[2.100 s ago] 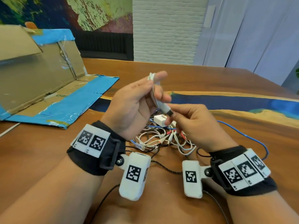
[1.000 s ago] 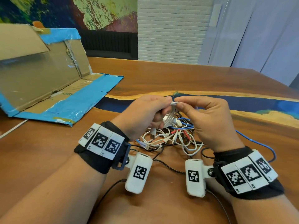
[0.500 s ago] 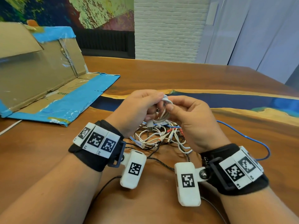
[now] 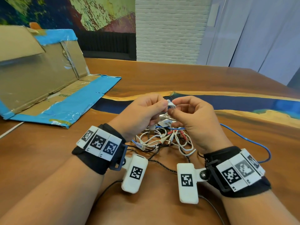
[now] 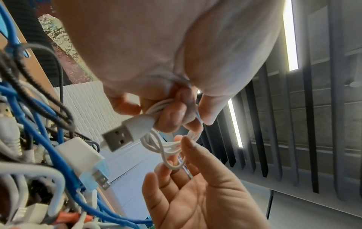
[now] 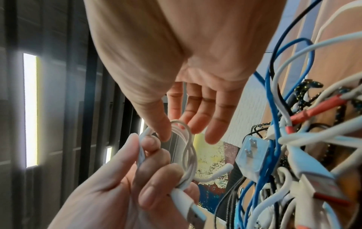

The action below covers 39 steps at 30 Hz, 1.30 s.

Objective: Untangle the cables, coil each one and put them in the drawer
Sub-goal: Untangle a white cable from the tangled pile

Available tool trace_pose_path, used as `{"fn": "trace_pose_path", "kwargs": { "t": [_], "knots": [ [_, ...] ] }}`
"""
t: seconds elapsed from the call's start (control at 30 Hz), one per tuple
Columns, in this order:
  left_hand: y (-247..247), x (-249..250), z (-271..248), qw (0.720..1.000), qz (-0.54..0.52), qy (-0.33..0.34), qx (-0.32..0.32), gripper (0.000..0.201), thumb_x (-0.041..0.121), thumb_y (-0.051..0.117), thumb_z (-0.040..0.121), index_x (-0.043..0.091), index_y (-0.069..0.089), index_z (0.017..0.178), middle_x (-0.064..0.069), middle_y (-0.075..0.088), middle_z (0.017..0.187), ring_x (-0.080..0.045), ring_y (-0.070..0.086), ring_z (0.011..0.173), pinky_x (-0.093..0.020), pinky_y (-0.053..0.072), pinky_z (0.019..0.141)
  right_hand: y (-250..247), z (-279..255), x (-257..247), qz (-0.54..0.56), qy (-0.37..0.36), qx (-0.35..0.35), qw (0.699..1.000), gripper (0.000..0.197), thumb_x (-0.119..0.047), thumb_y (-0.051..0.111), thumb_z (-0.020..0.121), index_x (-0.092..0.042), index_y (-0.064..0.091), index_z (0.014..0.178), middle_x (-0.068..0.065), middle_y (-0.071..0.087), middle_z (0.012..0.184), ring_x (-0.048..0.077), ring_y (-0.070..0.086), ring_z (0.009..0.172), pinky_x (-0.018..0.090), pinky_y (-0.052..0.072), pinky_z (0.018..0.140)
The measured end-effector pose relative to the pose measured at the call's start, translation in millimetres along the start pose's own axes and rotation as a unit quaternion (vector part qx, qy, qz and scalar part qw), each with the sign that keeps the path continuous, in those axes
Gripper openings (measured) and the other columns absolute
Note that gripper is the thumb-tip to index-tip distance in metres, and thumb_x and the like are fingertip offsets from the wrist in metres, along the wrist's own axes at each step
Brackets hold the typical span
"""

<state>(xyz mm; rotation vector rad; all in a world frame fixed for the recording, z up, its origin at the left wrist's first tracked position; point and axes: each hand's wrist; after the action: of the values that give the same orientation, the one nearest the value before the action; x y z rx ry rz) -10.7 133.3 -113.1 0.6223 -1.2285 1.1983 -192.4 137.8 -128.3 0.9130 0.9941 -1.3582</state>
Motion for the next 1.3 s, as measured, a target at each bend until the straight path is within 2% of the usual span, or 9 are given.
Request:
{"fn": "trace_pose_path", "kwargs": {
  "t": [0.23, 0.33, 0.5, 0.67, 0.83, 0.97, 1.1, 1.2, 1.3],
  "knots": [
    [-3.0, 2.7, -0.9, 0.999, -0.010, -0.004, 0.036, 0.024, 0.020, 0.045, 0.107, 0.006, 0.055, 0.090, 0.004, 0.036, 0.058, -0.013, 0.032, 0.053, -0.027, 0.033, 0.050, 0.6, 2.4, 0.5, 0.033, 0.004, 0.006, 0.999, 0.021, 0.001, 0.070, 0.092, -0.009, 0.064, 0.109, 0.019, 0.075, 0.081, 0.036, 0.074, 0.080, 0.047, 0.063, 0.079],
    [-4.2, 2.1, -0.6, 0.999, -0.026, 0.008, 0.040, 0.023, 0.017, 0.045, 0.107, 0.006, 0.054, 0.089, 0.001, 0.034, 0.060, -0.012, 0.031, 0.054, -0.022, 0.033, 0.050, -0.1, 1.3, -1.9, 0.081, 0.029, -0.038, 0.996, 0.027, 0.004, 0.067, 0.092, -0.007, 0.061, 0.116, 0.017, 0.072, 0.085, 0.029, 0.071, 0.078, 0.042, 0.060, 0.080],
    [-4.8, -2.4, 1.2, 0.999, -0.023, 0.020, 0.045, 0.023, 0.020, 0.045, 0.107, 0.009, 0.055, 0.089, 0.007, 0.043, 0.058, -0.012, 0.039, 0.055, -0.024, 0.041, 0.052, 3.7, -0.3, -3.5, 0.068, 0.036, -0.056, 0.995, 0.051, -0.021, 0.081, 0.073, -0.016, 0.060, 0.120, 0.005, 0.072, 0.089, 0.019, 0.070, 0.085, 0.034, 0.058, 0.078],
    [-3.3, -4.0, 2.2, 0.997, -0.050, 0.019, 0.054, 0.023, 0.020, 0.044, 0.108, 0.010, 0.054, 0.090, 0.003, 0.039, 0.061, -0.015, 0.041, 0.057, -0.032, 0.042, 0.057, 4.4, 0.6, -3.9, 0.102, 0.046, -0.034, 0.993, 0.036, -0.004, 0.074, 0.087, -0.014, 0.059, 0.119, 0.008, 0.076, 0.086, 0.022, 0.073, 0.086, 0.038, 0.056, 0.080],
    [-11.9, -3.9, 3.3, 0.994, -0.082, 0.019, 0.077, 0.024, 0.022, 0.042, 0.108, 0.012, 0.051, 0.088, 0.004, 0.036, 0.060, -0.014, 0.037, 0.055, -0.024, 0.042, 0.052, 0.8, -0.9, -8.5, 0.226, 0.060, -0.048, 0.971, 0.037, 0.002, 0.066, 0.091, -0.011, 0.055, 0.123, 0.009, 0.072, 0.086, 0.026, 0.073, 0.094, 0.041, 0.057, 0.086],
    [-12.1, -6.5, 3.9, 0.994, -0.085, 0.011, 0.071, 0.024, 0.023, 0.043, 0.107, 0.012, 0.051, 0.088, 0.002, 0.035, 0.061, -0.014, 0.038, 0.055, -0.022, 0.043, 0.051, 6.2, -2.0, -7.3, 0.178, 0.059, -0.041, 0.981, 0.042, -0.009, 0.075, 0.077, -0.012, 0.058, 0.115, 0.012, 0.077, 0.100, 0.028, 0.075, 0.094, 0.043, 0.056, 0.081],
    [-6.4, -7.2, 3.4, 0.994, -0.087, 0.009, 0.065, 0.023, 0.023, 0.043, 0.107, 0.011, 0.051, 0.089, 0.002, 0.036, 0.061, -0.014, 0.039, 0.055, -0.024, 0.043, 0.052, 7.5, -1.0, -4.9, 0.123, 0.065, -0.066, 0.988, 0.036, -0.004, 0.074, 0.086, -0.014, 0.061, 0.117, 0.012, 0.078, 0.106, 0.029, 0.075, 0.102, 0.045, 0.055, 0.088],
    [-4.8, -9.4, 3.2, 0.995, -0.075, 0.000, 0.063, 0.023, 0.023, 0.043, 0.108, 0.010, 0.052, 0.090, 0.002, 0.037, 0.060, -0.014, 0.037, 0.054, -0.024, 0.042, 0.051, 8.1, -0.6, -2.6, 0.115, 0.070, -0.082, 0.987, 0.037, -0.003, 0.074, 0.088, -0.014, 0.060, 0.121, 0.012, 0.078, 0.099, 0.027, 0.074, 0.100, 0.042, 0.055, 0.087],
    [-4.9, -12.5, 4.7, 0.996, -0.055, -0.008, 0.067, 0.024, 0.023, 0.044, 0.108, 0.011, 0.055, 0.089, 0.001, 0.034, 0.061, -0.014, 0.036, 0.053, -0.021, 0.040, 0.051, 4.4, 1.3, -1.6, 0.139, 0.068, -0.062, 0.986, 0.029, 0.003, 0.064, 0.094, -0.011, 0.059, 0.118, 0.007, 0.072, 0.078, 0.022, 0.069, 0.082, 0.039, 0.056, 0.081]
  ]
}}
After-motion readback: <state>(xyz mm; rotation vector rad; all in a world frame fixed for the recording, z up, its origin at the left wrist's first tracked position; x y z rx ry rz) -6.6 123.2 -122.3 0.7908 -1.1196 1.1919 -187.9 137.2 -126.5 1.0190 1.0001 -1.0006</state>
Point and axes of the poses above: each hand's wrist, its own z-axis towards the middle knuckle, its own y-axis out of the palm, x = y × z
